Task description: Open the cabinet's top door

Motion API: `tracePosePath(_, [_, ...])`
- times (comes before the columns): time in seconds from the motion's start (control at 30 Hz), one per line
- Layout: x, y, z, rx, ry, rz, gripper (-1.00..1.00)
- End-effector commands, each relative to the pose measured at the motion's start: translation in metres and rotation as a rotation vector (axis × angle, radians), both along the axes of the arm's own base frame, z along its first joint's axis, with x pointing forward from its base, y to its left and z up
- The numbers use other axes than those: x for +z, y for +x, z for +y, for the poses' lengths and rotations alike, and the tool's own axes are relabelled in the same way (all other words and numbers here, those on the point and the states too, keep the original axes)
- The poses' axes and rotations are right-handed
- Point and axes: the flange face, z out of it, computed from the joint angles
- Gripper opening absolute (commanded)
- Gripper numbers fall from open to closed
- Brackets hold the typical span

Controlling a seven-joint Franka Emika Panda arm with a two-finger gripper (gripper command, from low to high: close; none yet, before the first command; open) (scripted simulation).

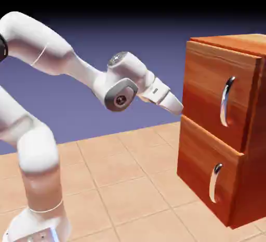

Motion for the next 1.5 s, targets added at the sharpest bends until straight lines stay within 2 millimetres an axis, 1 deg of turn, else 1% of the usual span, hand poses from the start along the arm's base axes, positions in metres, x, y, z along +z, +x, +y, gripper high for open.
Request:
tracePosePath(0.0, [0.007,-0.001,0.001,0.04,-0.04,-0.017,0.0])
tracePosePath(0.2, [0.048,-0.008,0.004,0.26,-0.291,-0.121,0.0])
tracePosePath(0.4, [0.083,-0.019,0.0,0.446,-0.554,-0.221,0.0])
tracePosePath(0.6, [0.109,-0.031,-0.011,0.599,-0.826,-0.31,0.0])
tracePosePath(0.77, [0.124,-0.041,-0.025,0.702,-1.058,-0.37,0.0])
tracePosePath(0.97, [0.133,-0.049,-0.047,0.8,-1.341,-0.421,0.0])
tracePosePath(1.13, [0.133,-0.053,-0.068,0.863,-1.576,-0.441,0.0])
tracePosePath(1.3, [0.125,-0.053,-0.091,0.915,-1.81,-0.44,0.0])
tracePosePath(1.47, [0.11,-0.048,-0.115,0.959,-2.04,-0.417,0.0])
